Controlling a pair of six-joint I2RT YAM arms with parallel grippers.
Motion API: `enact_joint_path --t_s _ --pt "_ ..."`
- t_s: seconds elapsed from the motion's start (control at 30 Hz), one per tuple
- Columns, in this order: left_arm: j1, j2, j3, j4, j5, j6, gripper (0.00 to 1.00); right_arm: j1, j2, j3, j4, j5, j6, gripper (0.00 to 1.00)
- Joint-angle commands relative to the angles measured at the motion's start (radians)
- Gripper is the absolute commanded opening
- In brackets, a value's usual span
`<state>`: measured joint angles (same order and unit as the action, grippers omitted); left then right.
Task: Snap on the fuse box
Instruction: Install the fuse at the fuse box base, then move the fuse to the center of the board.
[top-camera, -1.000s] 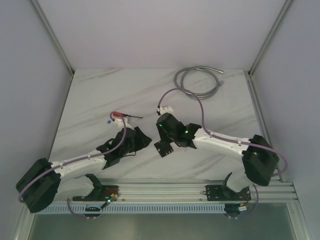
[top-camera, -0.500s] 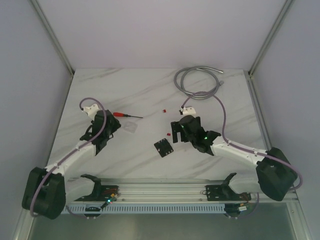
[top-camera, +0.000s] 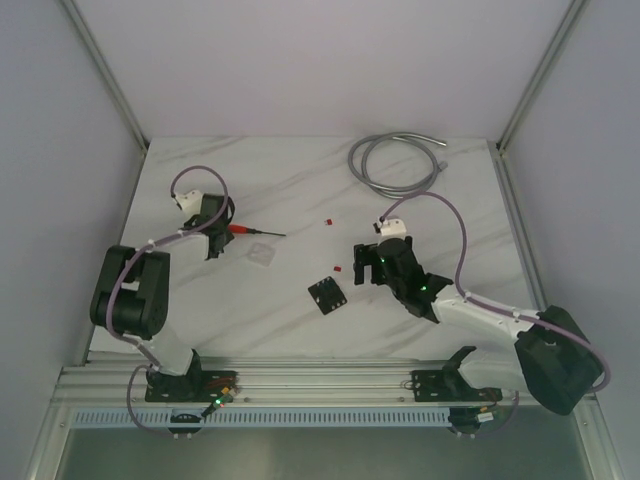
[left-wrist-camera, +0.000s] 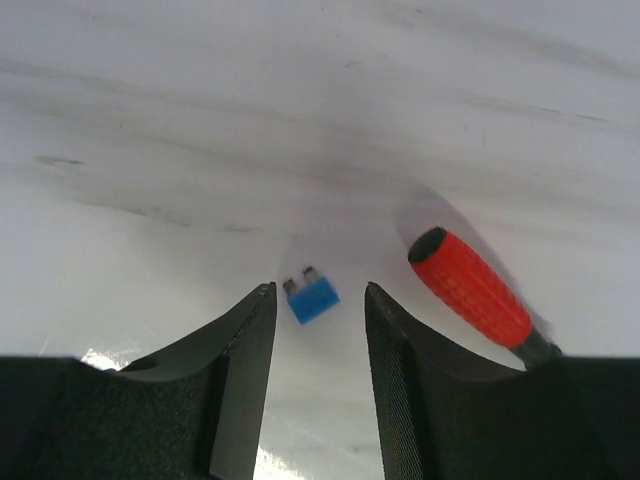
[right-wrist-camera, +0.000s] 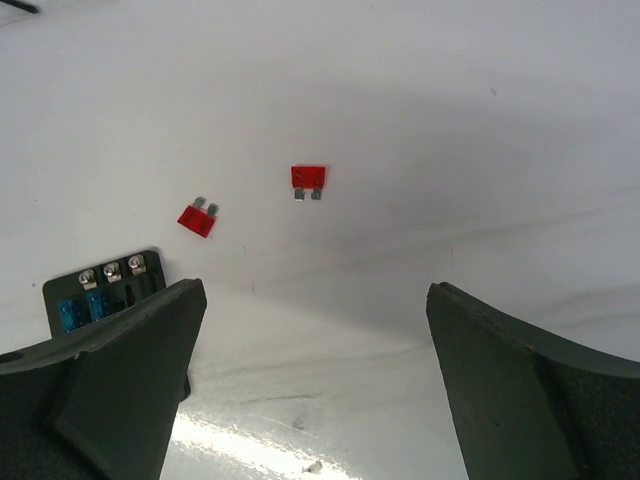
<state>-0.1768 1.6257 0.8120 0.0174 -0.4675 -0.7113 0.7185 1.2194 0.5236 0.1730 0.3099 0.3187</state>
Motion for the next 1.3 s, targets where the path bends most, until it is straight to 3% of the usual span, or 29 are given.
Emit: enact_joint_path --t_s 0.0,0.3,0.73,1.07,1.27 --pt "0.019 0.073 0.069 -0.038 -0.034 0.018 0.49 -0.014 -0.024 -0.017 0.072 -0.009 -0.021 1.0" --pt "0.019 0.134 0.112 -0.14 -0.014 -0.025 0.47 -0.032 -0.01 -0.013 0.054 -0.004 -0.026 1.0" --pt "-0.007 0.092 0.035 -0.231 0.032 0.015 0.35 -0.045 0.017 0.004 0.02 -0.011 -0.021 1.0" --pt "-0.115 0.037 -0.015 -0.267 0.135 0.039 0.28 -0.047 0.009 0.009 -0.008 -0.015 -0.018 1.0" --pt "-0.234 -0.005 -0.063 -0.309 0.191 -0.003 0.28 -0.047 0.0 0.009 -0.02 -0.013 -0.017 1.0"
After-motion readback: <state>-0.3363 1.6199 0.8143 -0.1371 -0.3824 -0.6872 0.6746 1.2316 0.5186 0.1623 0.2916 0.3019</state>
